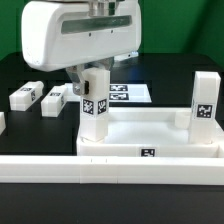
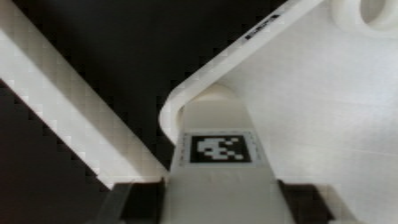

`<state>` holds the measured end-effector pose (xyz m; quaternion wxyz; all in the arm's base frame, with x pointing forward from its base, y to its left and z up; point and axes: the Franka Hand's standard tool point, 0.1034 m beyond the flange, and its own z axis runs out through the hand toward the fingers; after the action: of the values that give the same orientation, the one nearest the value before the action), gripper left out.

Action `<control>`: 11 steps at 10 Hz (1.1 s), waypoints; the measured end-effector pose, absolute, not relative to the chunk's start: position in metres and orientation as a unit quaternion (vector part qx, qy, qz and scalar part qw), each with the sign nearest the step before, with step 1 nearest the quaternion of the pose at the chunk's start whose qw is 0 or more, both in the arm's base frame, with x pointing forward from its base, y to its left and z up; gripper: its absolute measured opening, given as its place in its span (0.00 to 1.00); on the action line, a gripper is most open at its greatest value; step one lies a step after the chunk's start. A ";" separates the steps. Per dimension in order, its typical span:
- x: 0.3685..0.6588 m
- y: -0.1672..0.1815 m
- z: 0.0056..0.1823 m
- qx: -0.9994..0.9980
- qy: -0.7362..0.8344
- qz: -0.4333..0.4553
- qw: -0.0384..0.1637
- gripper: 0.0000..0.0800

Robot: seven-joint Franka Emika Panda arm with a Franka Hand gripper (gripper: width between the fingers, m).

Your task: Assemble desk

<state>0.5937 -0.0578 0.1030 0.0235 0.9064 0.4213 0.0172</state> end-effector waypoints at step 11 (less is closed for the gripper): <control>0.592 -0.052 0.102 1.000 0.003 0.024 0.009 0.36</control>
Offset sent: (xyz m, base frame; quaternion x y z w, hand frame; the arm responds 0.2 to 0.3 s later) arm -0.0078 -0.0021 -0.0004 0.0153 -0.0025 0.1889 0.9819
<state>0.5918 -0.0522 0.1016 0.0087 0.9997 0.0034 0.0239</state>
